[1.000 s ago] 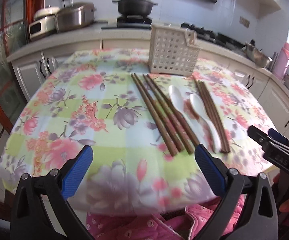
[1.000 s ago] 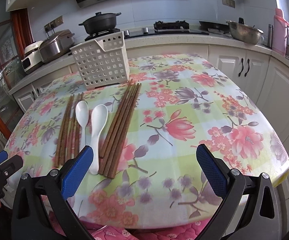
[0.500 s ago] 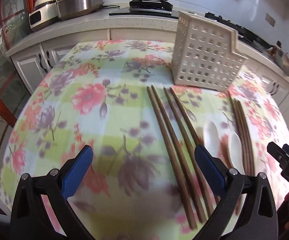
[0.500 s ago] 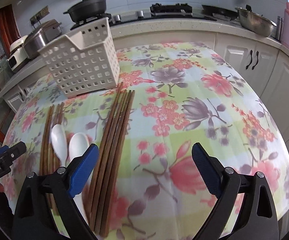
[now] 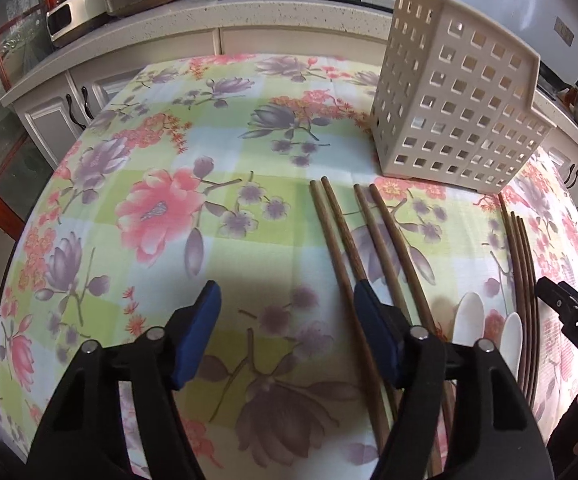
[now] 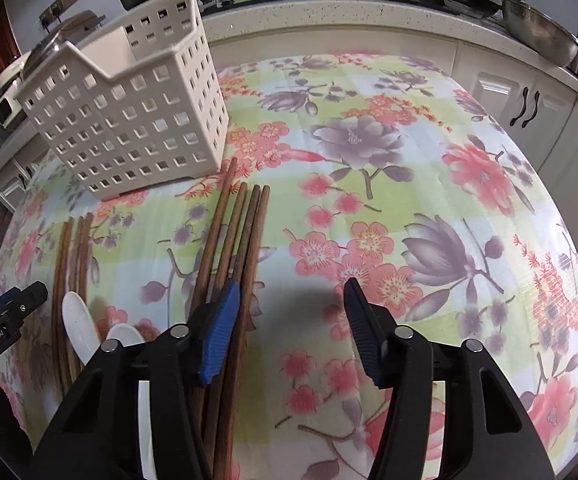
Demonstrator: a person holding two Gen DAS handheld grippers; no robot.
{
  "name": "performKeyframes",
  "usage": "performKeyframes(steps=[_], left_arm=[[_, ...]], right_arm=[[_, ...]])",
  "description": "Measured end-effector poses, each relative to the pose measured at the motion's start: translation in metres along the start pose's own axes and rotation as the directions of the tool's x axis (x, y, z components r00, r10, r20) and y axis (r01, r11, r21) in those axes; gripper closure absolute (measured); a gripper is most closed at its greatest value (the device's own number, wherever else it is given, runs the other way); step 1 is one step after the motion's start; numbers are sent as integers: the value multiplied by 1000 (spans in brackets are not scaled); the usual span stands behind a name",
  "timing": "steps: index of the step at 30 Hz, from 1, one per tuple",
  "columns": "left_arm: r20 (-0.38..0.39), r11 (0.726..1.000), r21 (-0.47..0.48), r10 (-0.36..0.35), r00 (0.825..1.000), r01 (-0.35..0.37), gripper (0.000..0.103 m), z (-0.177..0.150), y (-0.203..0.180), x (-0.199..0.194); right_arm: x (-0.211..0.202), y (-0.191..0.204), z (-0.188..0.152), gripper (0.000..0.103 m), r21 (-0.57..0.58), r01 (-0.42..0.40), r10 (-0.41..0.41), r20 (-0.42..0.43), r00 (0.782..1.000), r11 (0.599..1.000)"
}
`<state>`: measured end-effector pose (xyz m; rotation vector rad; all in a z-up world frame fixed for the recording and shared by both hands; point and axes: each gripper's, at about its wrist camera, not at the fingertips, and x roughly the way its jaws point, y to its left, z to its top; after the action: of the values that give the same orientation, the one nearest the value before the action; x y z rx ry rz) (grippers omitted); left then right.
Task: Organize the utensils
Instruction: 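Close the left gripper on one chopstick while the right gripper grasps another chopstick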
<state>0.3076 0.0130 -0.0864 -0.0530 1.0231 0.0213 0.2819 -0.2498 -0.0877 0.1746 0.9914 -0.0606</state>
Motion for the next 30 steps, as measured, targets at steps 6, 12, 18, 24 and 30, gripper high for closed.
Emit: performKeyframes(steps=[6, 12, 18, 24, 30], left_arm=[[-9, 1000, -13, -3, 1000, 3, 41, 1, -1, 7], [-14, 999, -53, 11, 1000, -12, 55, 5, 5, 12], [-14, 998, -60, 16, 1000, -17, 57, 11, 3, 15], [-20, 996, -88, -12, 1000, 10, 57, 13, -2, 14], [-13, 998, -69, 1, 1000, -2, 57, 12, -9, 14]], right_arm=[[3, 6, 2, 53, -11, 31, -31, 3, 1000, 999], [9, 12, 5, 55, -42, 79, -78, 17, 997, 996], [10, 8, 7, 59, -39, 75, -74, 18, 997, 996], [11, 8, 8, 59, -43, 69, -68, 25, 997, 997], [11, 7, 8, 59, -42, 54, -53, 28, 998, 998]])
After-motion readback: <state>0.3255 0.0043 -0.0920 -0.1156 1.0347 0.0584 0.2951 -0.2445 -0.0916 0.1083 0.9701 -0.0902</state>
